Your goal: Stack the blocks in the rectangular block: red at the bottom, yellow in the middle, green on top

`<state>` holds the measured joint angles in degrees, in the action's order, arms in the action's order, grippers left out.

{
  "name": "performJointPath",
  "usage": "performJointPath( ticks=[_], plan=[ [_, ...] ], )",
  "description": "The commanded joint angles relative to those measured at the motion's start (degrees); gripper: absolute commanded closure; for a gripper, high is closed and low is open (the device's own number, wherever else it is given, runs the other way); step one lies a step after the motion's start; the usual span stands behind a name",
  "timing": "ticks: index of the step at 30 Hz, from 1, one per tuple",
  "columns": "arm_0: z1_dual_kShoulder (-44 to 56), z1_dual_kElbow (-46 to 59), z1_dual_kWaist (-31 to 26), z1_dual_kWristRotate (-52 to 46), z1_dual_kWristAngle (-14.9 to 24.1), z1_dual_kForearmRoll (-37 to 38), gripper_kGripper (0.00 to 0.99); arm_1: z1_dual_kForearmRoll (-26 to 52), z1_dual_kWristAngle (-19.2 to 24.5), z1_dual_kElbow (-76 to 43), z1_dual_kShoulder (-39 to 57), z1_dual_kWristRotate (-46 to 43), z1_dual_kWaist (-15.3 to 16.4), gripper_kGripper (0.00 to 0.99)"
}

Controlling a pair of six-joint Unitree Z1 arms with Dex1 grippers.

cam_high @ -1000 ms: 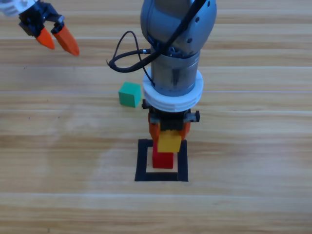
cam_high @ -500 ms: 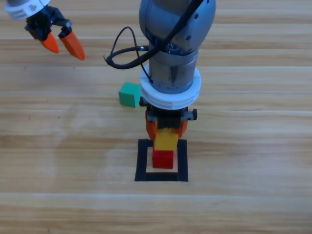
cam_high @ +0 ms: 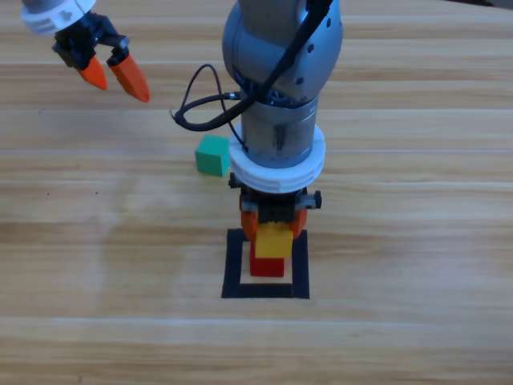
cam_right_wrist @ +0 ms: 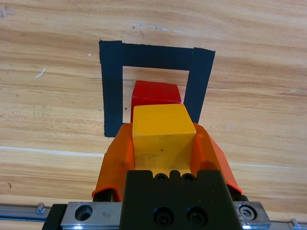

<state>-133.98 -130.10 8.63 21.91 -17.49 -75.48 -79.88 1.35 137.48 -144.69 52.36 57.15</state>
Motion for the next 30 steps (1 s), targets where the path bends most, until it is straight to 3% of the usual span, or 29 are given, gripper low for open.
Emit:
performJointPath(
  ticks=[1, 3, 4, 6, 7, 18, 23, 30],
  plan=[
    [-3.0, 0.2, 1.1, -0.7, 0.5, -0.5, 0.0, -0.8, -0.5, 0.1, -4.0, -0.2, 1.3, 0.99],
    [-3.0, 0.2, 1.2, -0.7, 0.5, -0.5, 0.0, -0.9, -0.4, 0.2, -4.0, -0.2, 1.3, 0.99],
    [-3.0, 0.1, 1.2, -0.7, 0.5, -0.5, 0.0, -1.4, -0.1, 0.7, -4.0, -0.2, 1.3, 0.869],
    [-3.0, 0.1, 1.2, -0.7, 0.4, -0.5, 0.0, -1.9, 0.0, 1.6, -4.1, -0.5, 1.3, 0.18],
    [-3.0, 0.1, 1.2, -0.6, 0.4, -0.5, 0.0, -1.9, 0.0, 2.4, -4.1, -1.3, 1.3, 0.04],
    [-3.0, 0.2, 1.3, -0.8, 0.4, -0.5, 0.0, -3.2, 1.3, 8.3, 0.7, -6.6, 1.9, 0.0],
    [-3.2, -2.5, 2.7, -4.0, 2.1, -0.5, 0.0, -3.4, 4.0, 6.0, 11.2, -12.5, 1.8, 0.0],
    [-3.8, -7.6, 9.6, -14.1, 6.2, -1.2, 0.0, -1.7, 5.7, -4.8, 29.1, -21.2, -1.5, 0.001]
  ],
)
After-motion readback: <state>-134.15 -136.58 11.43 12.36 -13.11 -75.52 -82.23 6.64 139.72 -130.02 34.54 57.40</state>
